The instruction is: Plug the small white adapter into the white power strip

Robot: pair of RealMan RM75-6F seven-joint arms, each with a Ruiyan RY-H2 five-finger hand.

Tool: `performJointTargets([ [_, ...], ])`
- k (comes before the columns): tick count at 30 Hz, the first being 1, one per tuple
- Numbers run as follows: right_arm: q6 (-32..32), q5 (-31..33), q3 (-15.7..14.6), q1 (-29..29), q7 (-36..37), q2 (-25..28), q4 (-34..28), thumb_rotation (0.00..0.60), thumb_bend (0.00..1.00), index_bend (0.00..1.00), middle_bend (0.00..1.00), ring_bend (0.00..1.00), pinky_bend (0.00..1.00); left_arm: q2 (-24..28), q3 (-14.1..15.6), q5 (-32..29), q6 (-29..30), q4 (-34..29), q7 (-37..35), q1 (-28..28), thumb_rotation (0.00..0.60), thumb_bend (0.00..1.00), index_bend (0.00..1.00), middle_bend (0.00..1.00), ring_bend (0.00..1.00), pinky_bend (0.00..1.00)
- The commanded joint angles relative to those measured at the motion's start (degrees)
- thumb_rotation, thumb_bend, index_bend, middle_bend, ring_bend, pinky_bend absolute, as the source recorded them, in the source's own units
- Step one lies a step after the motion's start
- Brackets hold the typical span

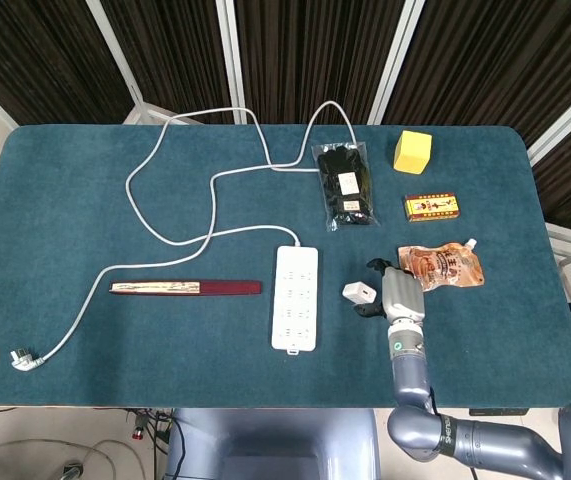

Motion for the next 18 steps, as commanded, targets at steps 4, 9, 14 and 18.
performJointTargets([
  [4,-0.9,0.1,0.1,-0.1,0.5,-2.0,2.8,0.6,0.23,0.34,0.32,0.35,0.24,0.0,0.0,-0.1,-0.1,0.0,0.1,0.0,0.6,0.19,0.16,0.0,0.0,0.01],
  [9,-1.2,-0.3,0.3,-0.2,0.5,-3.1,4.4,0.6,0.31,0.37,0.38,0.38,0.26,0.0,0.0,-0.2,-0.2,0.0,0.2,-0.1,0.6,0.19,0.16,0.0,0.0,0.01],
  [14,-1.2,-1.3,0.6,-0.4,0.8,-4.1,6.1,0.6,0.36,0.42,0.42,0.41,0.27,0.1,0.1,-0.1,-0.2,0.0,0.2,-0.1,0.6,0.19,0.17,0.0,0.0,0.01],
  [18,-1.3,-1.8,0.8,-0.5,0.8,-4.7,6.9,0.6,0.37,0.43,0.43,0.41,0.27,0.0,0.0,-0.1,-0.2,0.0,0.3,-0.1,0.6,0.19,0.17,0.0,0.0,0.01],
])
